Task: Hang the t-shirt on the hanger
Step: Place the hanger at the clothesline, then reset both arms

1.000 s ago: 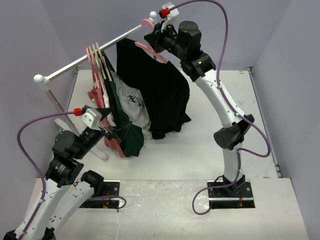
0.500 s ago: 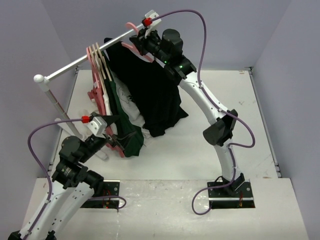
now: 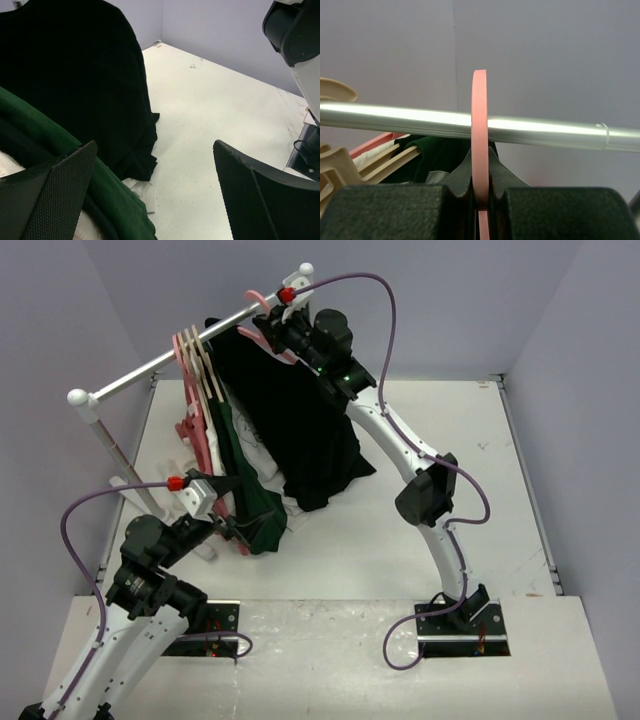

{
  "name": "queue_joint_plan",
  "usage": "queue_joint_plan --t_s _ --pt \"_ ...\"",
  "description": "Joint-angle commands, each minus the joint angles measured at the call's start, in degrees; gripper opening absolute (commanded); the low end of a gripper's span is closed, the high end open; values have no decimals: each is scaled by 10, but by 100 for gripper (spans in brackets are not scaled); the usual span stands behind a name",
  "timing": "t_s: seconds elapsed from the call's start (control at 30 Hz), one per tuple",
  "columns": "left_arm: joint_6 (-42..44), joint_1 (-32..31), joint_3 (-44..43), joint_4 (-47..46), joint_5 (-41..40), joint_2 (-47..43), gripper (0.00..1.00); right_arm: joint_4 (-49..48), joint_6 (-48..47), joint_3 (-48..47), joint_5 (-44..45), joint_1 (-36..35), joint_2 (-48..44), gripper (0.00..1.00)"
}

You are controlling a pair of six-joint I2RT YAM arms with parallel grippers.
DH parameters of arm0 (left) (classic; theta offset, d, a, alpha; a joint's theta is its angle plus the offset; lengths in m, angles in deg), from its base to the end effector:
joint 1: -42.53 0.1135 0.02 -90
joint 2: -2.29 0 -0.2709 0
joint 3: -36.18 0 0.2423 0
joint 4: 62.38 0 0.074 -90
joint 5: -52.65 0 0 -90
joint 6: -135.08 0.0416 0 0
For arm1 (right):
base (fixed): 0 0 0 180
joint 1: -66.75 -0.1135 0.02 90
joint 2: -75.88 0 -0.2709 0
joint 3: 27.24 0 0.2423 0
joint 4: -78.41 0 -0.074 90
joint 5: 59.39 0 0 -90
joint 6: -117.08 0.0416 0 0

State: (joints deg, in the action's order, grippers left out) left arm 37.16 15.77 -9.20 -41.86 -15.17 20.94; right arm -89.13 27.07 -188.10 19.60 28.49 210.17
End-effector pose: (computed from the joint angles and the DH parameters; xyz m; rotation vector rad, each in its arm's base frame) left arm 0.0747 -0.0553 0.3213 0.5625 1.4103 -0.7704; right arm 0.4169 0.3389 0.4438 -0.6009 1.2223 0.6911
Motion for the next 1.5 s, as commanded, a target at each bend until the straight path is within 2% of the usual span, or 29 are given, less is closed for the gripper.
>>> queue_joint_plan --t_s 0.0,0.43,0.6,0.63,0.73,0.8,0.87,0.93,1.0,1.07,1.3,1.37,1.4,1.47 --pt "-1 3 3 -27 20 -4 100 -99 -4 -43 13 -7 -3 0" --pt "1 3 3 -24 23 -9 100 -88 -6 -30 18 -12 17 0" --pt "5 3 2 -12 -3 -9 100 -86 -13 32 35 -18 -14 1" --pt "6 3 0 -8 -11 -8 100 -89 -12 59 34 -19 -32 3" --pt "7 5 -1 -5 -23 -13 100 -103 -12 123 32 -22 -78 24" --pt "7 5 -1 -3 -29 -17 100 -91 -12 128 31 -22 -87 29" --pt "8 6 -1 -1 -34 -21 100 -78 -8 140 36 -22 -101 48" --pt "9 7 -1 -1 -41 -22 100 -85 -7 167 37 -23 -127 74" --pt "12 7 -1 2 -51 -26 100 -106 -4 239 42 -23 -174 95" --pt "12 8 -2 4 -58 -27 100 -118 -5 266 48 -23 -208 96" --pt "11 11 -2 4 -87 -47 100 -128 -18 463 107 -22 -400 99" --pt "15 12 -2 0 -99 -60 100 -82 -7 503 147 -22 -466 99" --pt "16 12 -3 -1 -112 -66 100 -43 1 512 172 -22 -476 99" --pt "19 13 -9 2 -157 -76 100 63 40 541 225 -22 -557 99"
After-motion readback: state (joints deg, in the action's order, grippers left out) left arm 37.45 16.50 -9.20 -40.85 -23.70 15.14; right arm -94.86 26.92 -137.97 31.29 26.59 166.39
